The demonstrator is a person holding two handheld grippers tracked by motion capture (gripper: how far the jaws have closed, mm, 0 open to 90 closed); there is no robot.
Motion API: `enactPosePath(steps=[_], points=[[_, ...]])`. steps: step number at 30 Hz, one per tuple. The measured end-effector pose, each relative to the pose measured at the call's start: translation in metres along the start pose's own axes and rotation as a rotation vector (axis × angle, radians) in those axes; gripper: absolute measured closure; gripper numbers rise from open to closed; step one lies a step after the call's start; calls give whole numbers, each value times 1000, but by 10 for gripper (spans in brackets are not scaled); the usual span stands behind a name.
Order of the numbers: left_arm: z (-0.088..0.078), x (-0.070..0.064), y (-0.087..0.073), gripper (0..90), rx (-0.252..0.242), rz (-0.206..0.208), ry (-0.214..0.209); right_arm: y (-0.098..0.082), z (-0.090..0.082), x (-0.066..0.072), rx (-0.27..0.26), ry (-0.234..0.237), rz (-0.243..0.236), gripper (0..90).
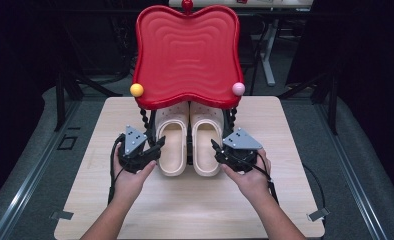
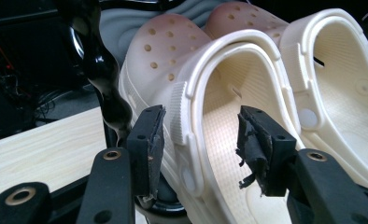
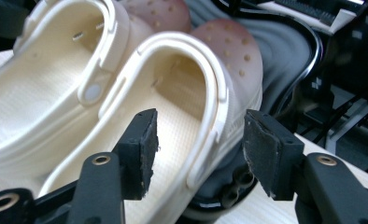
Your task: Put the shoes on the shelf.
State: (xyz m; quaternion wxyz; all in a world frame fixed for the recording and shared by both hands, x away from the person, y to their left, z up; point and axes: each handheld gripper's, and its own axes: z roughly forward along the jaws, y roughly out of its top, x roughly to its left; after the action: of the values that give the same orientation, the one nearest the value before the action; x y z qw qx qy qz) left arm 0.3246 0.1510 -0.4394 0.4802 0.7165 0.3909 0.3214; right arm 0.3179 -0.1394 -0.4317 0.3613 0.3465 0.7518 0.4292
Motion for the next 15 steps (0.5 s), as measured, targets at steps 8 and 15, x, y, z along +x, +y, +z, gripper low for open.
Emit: enactPosePath(steps=[8,15], points=[[-5,2,-8,461,0,3,-27,-12,-6,-5,1,20,57,398],[-6,2,-16,471,15,-9,-35,-17,-13,2,7,20,53,439]])
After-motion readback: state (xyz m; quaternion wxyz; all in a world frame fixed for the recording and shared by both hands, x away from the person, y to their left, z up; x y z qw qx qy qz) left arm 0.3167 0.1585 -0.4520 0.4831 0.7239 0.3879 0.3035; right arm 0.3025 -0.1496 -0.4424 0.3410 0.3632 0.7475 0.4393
